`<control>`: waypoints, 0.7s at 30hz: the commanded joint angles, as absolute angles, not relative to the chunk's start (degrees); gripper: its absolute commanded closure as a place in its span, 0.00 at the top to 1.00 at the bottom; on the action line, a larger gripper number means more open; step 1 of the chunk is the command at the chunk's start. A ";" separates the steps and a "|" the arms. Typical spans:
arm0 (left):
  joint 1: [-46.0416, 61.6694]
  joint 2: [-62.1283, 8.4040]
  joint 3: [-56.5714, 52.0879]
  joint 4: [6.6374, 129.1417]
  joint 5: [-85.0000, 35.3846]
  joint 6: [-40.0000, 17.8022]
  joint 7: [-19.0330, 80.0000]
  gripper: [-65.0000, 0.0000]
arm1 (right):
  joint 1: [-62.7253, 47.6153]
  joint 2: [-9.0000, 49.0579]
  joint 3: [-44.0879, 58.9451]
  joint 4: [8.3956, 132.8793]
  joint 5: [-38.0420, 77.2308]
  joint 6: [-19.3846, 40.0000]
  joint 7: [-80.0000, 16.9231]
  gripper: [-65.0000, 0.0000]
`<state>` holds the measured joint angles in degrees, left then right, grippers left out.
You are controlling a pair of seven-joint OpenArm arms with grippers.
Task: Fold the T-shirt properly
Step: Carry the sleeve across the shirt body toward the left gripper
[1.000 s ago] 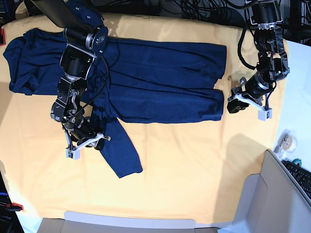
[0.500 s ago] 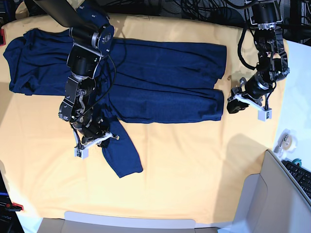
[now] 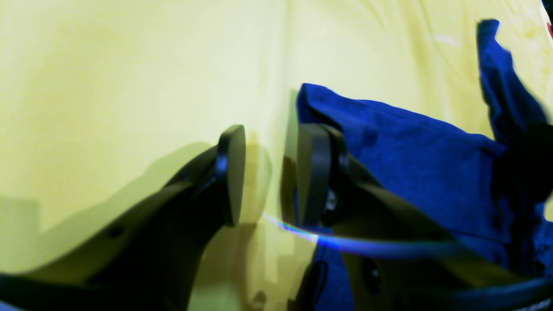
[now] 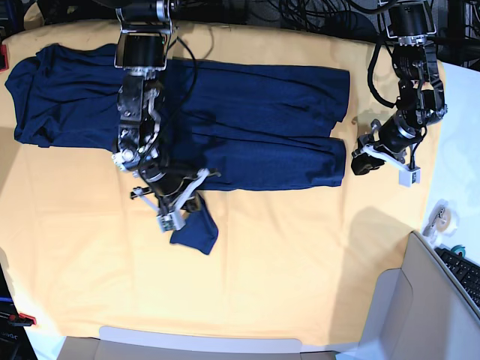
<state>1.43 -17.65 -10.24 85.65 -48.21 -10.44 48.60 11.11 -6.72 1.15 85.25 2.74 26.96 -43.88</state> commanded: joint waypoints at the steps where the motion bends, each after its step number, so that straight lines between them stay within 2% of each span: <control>1: 0.48 -18.42 -10.51 86.55 -49.10 -10.86 47.69 0.31 | 9.89 -7.16 -1.98 88.75 3.21 27.03 -42.95 0.00; 7: 0.48 -18.42 -10.86 86.55 -49.10 -10.77 47.34 0.31 | 3.56 -5.85 -15.08 96.48 3.21 27.03 -42.95 0.00; 15: 0.48 -18.59 -11.03 86.55 -49.10 -10.77 47.08 0.31 | 1.71 -3.91 -30.11 96.92 3.12 27.03 -42.95 0.00; 21: 0.66 -18.59 -11.03 86.55 -49.10 -10.77 47.08 0.31 | 1.71 -3.82 -33.45 95.96 2.95 26.77 -42.95 0.00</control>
<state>1.43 -17.80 -10.57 85.65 -48.40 -10.46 48.03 0.93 -3.09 -33.32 95.22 2.55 26.76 -44.36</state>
